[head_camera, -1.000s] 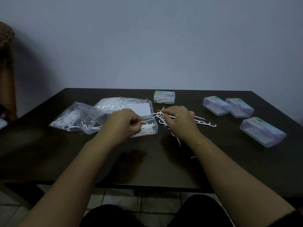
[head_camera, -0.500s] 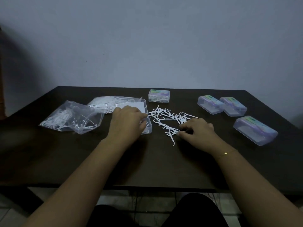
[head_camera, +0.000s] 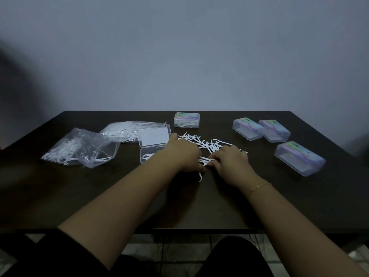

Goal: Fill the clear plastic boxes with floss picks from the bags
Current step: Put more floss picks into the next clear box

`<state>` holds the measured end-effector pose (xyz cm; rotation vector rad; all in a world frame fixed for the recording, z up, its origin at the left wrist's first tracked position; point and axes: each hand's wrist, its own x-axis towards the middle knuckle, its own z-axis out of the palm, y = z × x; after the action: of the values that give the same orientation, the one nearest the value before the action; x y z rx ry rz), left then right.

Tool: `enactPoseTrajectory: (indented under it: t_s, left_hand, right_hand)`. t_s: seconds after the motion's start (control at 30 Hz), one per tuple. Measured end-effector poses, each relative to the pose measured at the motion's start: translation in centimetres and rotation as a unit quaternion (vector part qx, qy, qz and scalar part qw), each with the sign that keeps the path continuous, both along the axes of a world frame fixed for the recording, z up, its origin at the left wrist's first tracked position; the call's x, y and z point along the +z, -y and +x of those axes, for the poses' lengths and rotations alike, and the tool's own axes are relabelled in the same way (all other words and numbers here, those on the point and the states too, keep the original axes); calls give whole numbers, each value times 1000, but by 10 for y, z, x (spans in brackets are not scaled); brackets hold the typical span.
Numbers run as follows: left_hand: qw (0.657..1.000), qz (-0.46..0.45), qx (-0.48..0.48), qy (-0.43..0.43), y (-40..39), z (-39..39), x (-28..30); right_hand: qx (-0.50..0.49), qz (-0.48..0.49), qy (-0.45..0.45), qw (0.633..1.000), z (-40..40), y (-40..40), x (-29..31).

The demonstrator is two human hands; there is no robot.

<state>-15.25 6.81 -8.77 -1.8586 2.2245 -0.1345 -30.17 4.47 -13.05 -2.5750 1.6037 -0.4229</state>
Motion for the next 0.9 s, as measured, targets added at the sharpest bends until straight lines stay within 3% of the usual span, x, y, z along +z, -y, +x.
enactPoseTrajectory:
  t_s: [0.47,0.6,0.7,0.9]
  left_hand:
    - [999,-9,-13,-38,13,1,3]
    - [999,31,14,-34,10,7,8]
    - [998,61,18,-11,10,10,11]
    - [999,35,-2,-16,10,9,6]
  right_hand:
    - [-10,7,3,1000,-13,-2,0]
    - [-9,-6,8,1000,-13,-1,2]
    - [-16,-3,-20,1000,-12,-1,6]
    - [-46,-19,-75,996,-10,-2,8]
